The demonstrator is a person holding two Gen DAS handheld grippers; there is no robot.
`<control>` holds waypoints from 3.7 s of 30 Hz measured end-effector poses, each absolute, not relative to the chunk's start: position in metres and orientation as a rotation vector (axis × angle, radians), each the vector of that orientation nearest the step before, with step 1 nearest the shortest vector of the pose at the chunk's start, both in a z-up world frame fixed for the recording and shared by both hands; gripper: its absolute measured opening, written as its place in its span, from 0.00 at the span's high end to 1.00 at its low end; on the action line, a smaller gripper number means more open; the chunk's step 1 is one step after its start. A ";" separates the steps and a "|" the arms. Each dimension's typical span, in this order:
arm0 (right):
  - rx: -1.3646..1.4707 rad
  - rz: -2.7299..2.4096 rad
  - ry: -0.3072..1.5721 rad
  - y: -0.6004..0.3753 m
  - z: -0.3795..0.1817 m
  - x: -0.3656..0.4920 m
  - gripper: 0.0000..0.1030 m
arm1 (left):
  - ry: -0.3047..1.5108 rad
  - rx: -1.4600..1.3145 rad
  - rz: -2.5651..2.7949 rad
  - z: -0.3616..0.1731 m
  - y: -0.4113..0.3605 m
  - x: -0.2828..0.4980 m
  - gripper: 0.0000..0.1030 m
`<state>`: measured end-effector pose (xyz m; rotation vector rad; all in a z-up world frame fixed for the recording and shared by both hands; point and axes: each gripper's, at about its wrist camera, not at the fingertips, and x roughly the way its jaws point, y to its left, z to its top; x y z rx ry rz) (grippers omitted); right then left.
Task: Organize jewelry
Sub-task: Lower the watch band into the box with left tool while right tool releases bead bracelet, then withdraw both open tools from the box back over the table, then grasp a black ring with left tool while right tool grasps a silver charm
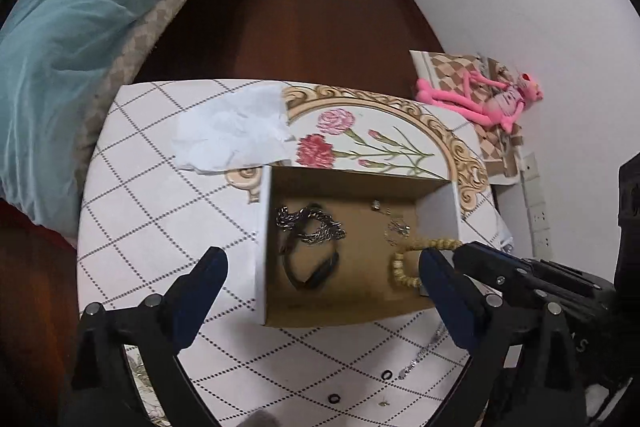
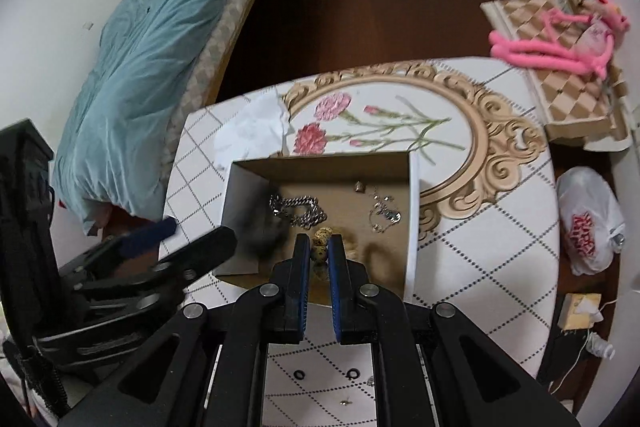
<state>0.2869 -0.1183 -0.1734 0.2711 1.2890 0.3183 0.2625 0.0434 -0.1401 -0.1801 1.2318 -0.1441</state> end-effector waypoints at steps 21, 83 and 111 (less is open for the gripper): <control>-0.022 -0.029 1.233 -0.134 -0.188 0.254 0.04 | 1.137 0.014 0.077 -0.159 0.051 0.222 0.00; 0.170 -0.092 1.311 -0.190 -0.260 0.085 0.44 | 1.262 0.033 -0.086 -0.246 -0.018 0.097 0.55; 0.053 0.154 1.265 -0.083 -0.275 0.094 0.88 | 1.243 -0.035 0.034 -0.243 0.059 0.066 0.91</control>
